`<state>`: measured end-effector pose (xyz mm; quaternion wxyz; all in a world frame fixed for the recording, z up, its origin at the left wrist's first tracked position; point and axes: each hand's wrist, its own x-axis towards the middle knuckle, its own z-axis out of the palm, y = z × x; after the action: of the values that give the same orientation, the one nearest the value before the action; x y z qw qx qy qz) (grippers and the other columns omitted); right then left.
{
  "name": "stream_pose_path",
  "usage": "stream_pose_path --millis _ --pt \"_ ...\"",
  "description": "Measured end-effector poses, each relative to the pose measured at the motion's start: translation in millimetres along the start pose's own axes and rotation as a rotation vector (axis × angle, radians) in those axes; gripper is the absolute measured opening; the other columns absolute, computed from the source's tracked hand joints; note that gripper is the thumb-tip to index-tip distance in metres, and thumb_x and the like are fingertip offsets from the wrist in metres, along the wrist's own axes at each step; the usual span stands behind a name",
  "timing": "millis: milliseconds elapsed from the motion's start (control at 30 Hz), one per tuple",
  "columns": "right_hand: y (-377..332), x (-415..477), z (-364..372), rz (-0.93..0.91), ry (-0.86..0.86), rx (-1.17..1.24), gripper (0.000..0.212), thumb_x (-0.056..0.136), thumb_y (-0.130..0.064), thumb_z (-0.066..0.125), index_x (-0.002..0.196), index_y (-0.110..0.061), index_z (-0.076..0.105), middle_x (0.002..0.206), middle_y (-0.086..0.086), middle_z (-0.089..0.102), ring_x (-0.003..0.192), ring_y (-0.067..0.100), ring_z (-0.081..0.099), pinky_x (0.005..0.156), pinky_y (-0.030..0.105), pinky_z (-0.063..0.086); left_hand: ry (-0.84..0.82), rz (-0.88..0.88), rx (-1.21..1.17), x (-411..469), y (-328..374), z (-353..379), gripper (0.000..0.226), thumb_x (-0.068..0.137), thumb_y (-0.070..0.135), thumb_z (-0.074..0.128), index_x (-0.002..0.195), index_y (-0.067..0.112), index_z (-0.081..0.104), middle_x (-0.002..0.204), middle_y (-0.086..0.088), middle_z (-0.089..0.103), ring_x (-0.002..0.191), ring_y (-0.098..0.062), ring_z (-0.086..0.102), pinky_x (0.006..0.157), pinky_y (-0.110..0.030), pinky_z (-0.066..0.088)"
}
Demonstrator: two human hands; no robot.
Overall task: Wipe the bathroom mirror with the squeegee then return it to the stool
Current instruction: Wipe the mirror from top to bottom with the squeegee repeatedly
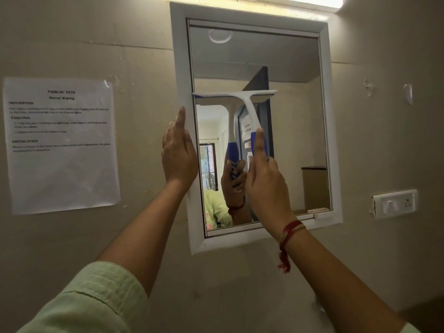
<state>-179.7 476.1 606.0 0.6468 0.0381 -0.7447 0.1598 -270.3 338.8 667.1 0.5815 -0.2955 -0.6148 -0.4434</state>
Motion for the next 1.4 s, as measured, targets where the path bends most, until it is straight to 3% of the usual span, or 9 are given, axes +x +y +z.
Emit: stream_pose_path --millis 167,267,467,633,767,900,1067,1400 --pt "1.5 -23.9 -3.8 0.001 -0.015 0.050 0.060 0.081 -0.063 -0.008 0.134 -0.039 -0.026 0.086 0.010 0.050 0.062 0.013 0.050 0.056 0.025 0.045 0.001 -0.001 -0.002 -0.2 1.4 -0.6 0.043 0.100 0.017 0.028 0.143 0.020 0.027 0.134 -0.012 0.051 0.127 -0.029 0.042 0.104 -0.045 0.039" --pt "3.4 -38.4 -4.4 0.022 -0.038 0.071 0.061 0.079 -0.066 -0.012 0.133 -0.042 -0.027 0.084 0.008 0.047 0.060 0.012 0.049 0.054 0.026 0.048 -0.001 0.005 0.001 -1.0 2.4 -0.8 0.044 0.099 0.019 0.027 0.143 0.018 0.027 0.132 -0.013 0.052 0.125 -0.030 0.044 0.103 -0.047 0.040" --pt "8.1 -64.5 -6.7 0.031 -0.058 0.084 0.052 0.094 -0.047 0.007 0.135 -0.043 -0.024 0.080 0.009 0.047 0.056 0.014 0.049 0.053 0.032 0.054 0.007 0.015 0.005 -1.5 3.2 -0.7 0.044 0.099 0.018 0.026 0.143 0.016 0.027 0.134 -0.012 0.051 0.126 -0.029 0.044 0.105 -0.044 0.038" --pt "9.6 -79.0 -6.9 0.039 -0.065 0.079 0.069 0.096 -0.024 0.036 0.138 -0.038 -0.017 0.082 0.010 0.050 0.053 0.010 0.044 0.051 0.027 0.052 0.018 0.033 0.029 -0.4 1.4 0.6 0.044 0.099 0.018 0.026 0.143 0.014 0.026 0.134 -0.011 0.051 0.122 -0.025 0.047 0.102 -0.032 0.036" --pt "9.1 -98.0 -8.5 0.077 -0.110 0.069 0.071 0.095 -0.018 0.042 0.141 -0.033 -0.010 0.077 0.008 0.049 0.049 0.008 0.040 0.046 0.021 0.044 0.030 0.056 0.045 0.2 -1.4 1.1 0.043 0.100 0.015 0.027 0.143 0.012 0.027 0.133 -0.012 0.052 0.118 -0.014 0.045 0.098 -0.005 0.026" --pt "9.3 -123.8 -12.4 0.126 -0.163 0.063 0.086 0.088 -0.007 0.055 0.142 -0.031 -0.007 0.073 0.008 0.050 0.046 0.012 0.045 0.040 0.025 0.048 0.034 0.043 0.044 -0.2 -0.8 1.4 0.043 0.100 0.015 0.027 0.143 0.013 0.026 0.135 -0.010 0.050 0.124 -0.023 0.045 0.099 -0.017 0.029" --pt "8.4 -150.4 -17.5 0.166 -0.209 0.064 0.091 0.085 -0.006 0.060 0.143 -0.031 -0.006 0.071 0.007 0.049 0.045 0.010 0.043 0.041 0.019 0.044 0.055 0.070 0.051 0.8 -2.4 2.4 0.043 0.100 0.014 0.027 0.143 0.010 0.028 0.136 -0.010 0.050 0.123 -0.021 0.045 0.093 0.004 0.018" --pt "5.6 -185.7 -24.3 0.230 -0.271 0.064 0.093 0.083 -0.007 0.062 0.145 -0.029 -0.004 0.071 0.003 0.047 0.043 0.007 0.039 0.040 0.015 0.040 0.085 0.095 0.069 0.4 1.1 0.9 0.043 0.099 0.010 0.029 0.142 0.005 0.029 0.127 -0.017 0.055 0.110 -0.021 0.050 0.084 0.009 0.018"
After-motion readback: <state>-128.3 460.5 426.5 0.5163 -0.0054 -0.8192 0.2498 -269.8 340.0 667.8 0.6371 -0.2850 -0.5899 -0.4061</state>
